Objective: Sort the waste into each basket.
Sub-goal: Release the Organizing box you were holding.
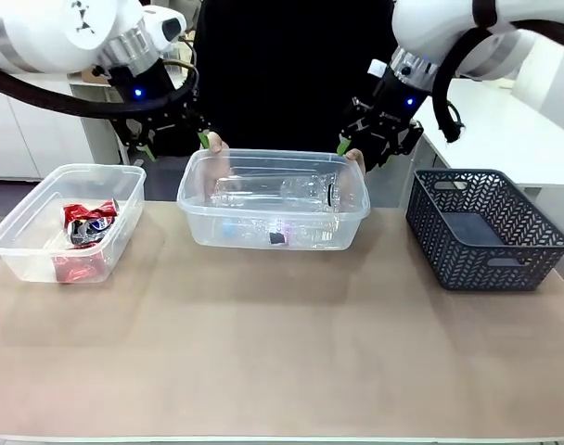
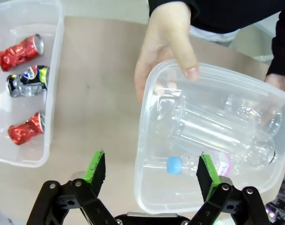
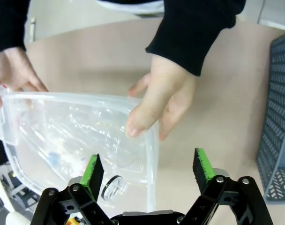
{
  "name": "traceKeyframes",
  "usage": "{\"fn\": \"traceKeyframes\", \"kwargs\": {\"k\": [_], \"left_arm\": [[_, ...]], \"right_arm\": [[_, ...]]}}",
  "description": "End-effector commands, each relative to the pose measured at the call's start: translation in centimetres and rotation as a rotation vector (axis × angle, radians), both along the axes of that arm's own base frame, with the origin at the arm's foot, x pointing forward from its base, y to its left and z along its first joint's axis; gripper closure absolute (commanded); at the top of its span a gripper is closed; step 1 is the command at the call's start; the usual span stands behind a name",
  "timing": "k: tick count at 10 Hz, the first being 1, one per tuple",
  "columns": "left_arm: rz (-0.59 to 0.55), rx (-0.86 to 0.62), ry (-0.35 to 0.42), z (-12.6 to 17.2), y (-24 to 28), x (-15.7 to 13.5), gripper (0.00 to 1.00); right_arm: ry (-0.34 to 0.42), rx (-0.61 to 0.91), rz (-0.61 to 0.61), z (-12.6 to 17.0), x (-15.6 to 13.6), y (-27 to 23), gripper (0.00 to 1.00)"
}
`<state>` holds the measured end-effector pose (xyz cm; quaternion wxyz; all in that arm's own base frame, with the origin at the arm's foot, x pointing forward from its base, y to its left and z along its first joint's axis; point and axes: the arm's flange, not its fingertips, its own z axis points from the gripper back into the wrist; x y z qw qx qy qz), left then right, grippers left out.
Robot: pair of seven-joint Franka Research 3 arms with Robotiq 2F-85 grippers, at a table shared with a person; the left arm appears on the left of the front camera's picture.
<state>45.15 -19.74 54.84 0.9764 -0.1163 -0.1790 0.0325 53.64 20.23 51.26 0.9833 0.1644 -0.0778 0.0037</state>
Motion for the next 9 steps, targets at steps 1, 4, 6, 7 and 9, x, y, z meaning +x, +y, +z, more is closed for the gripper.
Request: {"fn": "traceKeyframes", "kwargs": {"k": [1, 4, 6, 7, 9], "left_arm": [[-0.024, -0.013, 0.000, -1.86, 0.86, 0.67, 0.00], [0.002, 0.001, 0.006, -1.42, 0.39, 0.44, 0.00], [0.002, 0.001, 0.006, -1.42, 0.39, 0.44, 0.00], [0.002, 0.001, 0.006, -1.42, 0.39, 0.44, 0.00], [0.002, 0.001, 0.006, -1.42, 0.39, 0.44, 0.00]], "right_arm": [[-0.042, 0.029, 0.021, -0.20, -1.44, -0.50, 0.00], [-0.015, 0.003, 0.003, 0.29, -0.59, -0.11, 0.00], [-0.015, 0.003, 0.003, 0.29, -0.59, -0.11, 0.00], [-0.015, 0.003, 0.003, 0.29, -0.59, -0.11, 0.00], [-0.015, 0.003, 0.003, 0.29, -0.59, -0.11, 0.00]]}}
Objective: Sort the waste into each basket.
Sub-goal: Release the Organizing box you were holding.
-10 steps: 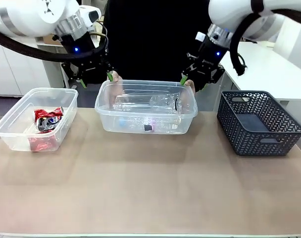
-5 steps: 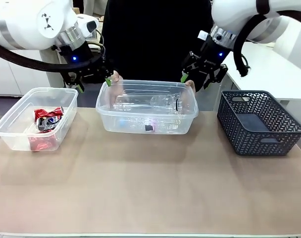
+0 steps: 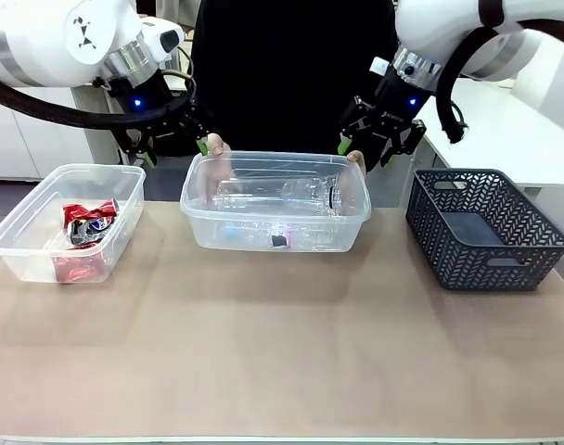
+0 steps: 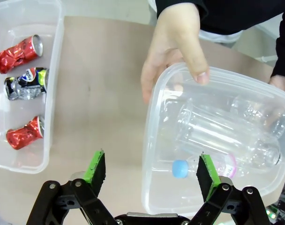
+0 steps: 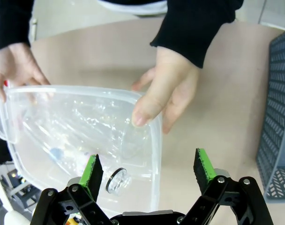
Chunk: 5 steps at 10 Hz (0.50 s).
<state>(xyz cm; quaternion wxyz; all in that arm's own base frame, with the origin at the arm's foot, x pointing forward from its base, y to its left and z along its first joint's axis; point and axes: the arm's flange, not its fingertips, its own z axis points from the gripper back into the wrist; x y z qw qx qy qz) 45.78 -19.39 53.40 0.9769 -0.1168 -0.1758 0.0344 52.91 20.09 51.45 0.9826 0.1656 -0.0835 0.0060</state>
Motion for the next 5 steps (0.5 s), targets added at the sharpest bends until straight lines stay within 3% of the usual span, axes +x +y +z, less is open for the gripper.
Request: {"fn": "traceKeyframes", "kwargs": {"k": [1, 3, 4, 5], "left_arm": [[-0.001, 0.003, -0.001, 0.0, 0.0, -0.2, 0.00], [-0.047, -0.036, 0.030, 1.3, 1.4, -0.9, 0.00], [-0.091, -0.090, 0.059, 3.2, 3.1, -2.7, 0.00], [-0.151, -0.156, 0.132, 4.7, 4.8, -4.8, 0.00]], "right_arm": [[-0.003, 0.000, 0.001, 0.1, 0.1, 0.0, 0.00], [0.000, 0.000, 0.000, 0.0, 0.0, 0.0, 0.00], [-0.019, 0.073, -0.013, 2.1, -3.9, -4.7, 0.00], [0.016, 0.250, -0.016, 3.8, -7.4, -7.9, 0.00]]}}
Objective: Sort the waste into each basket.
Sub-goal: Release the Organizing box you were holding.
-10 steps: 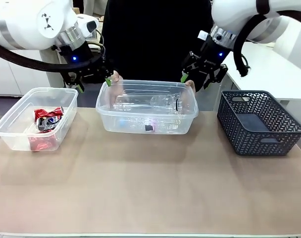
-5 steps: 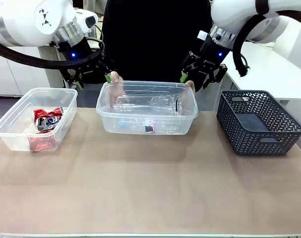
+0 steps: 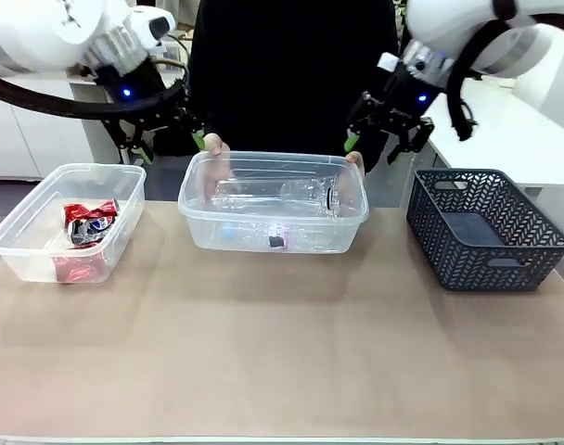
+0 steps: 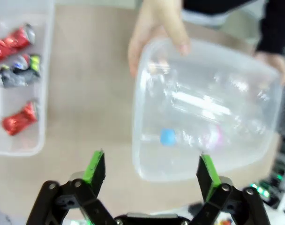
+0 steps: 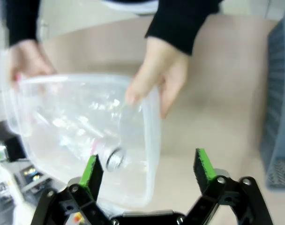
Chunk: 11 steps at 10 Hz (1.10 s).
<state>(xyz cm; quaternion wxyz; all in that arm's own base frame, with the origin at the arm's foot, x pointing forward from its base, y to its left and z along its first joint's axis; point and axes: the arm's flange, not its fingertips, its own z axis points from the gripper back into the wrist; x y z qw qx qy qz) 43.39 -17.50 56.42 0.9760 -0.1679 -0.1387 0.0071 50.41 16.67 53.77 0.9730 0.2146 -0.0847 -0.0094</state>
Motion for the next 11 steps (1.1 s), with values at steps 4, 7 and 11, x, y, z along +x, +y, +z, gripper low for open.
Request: {"fn": "traceKeyframes", "kwargs": {"k": [4, 7, 11], "left_arm": [[-0.159, -0.651, 0.141, 3.3, 11.9, -7.0, 0.00], [-0.148, -0.979, 0.087, 1.7, 14.8, -8.1, 0.00], [-0.127, -0.988, 0.086, 1.9, 16.7, -8.1, 0.00]], "right_arm": [[0.136, 0.778, -0.086, 4.2, -13.7, -13.6, 0.00], [0.086, 0.958, -0.110, 2.9, -16.4, -17.6, 0.00], [0.111, 0.950, -0.149, 3.2, -16.4, -19.0, 0.00]]}}
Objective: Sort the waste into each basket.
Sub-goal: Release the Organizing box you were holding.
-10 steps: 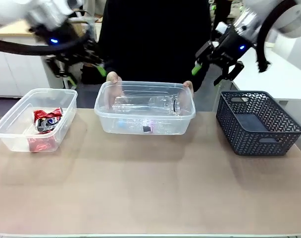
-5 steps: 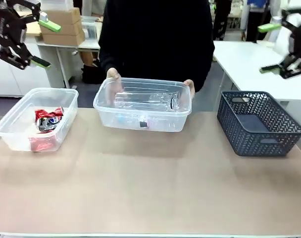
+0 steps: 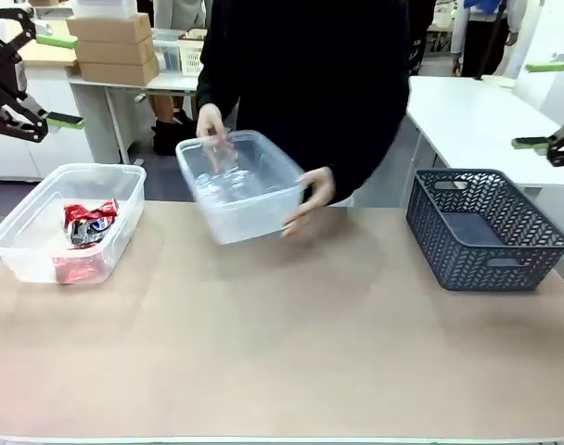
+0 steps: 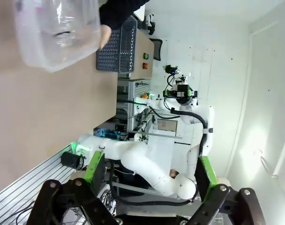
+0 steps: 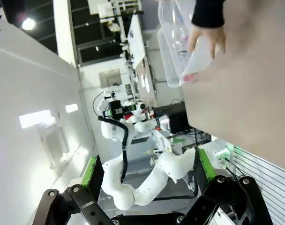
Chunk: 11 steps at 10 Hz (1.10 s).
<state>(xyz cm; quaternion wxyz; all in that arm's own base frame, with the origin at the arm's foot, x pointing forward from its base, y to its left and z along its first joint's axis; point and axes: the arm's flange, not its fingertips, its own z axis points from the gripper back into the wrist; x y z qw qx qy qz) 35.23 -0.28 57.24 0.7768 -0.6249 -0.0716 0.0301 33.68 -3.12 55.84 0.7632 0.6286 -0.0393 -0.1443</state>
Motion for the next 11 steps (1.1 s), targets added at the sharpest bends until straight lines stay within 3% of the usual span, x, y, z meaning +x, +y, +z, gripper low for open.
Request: {"fn": "traceKeyframes", "kwargs": {"k": [1, 11], "left_arm": [[-0.021, 0.021, -0.007, 1.07, -0.57, 0.03, 0.00], [-0.021, 0.021, -0.007, 1.07, -0.57, 0.03, 0.00]], "right_arm": [[-0.011, -0.006, 0.032, 1.08, 0.29, 0.82, 0.00], [-0.011, -0.006, 0.032, 1.08, 0.29, 0.82, 0.00]]}}
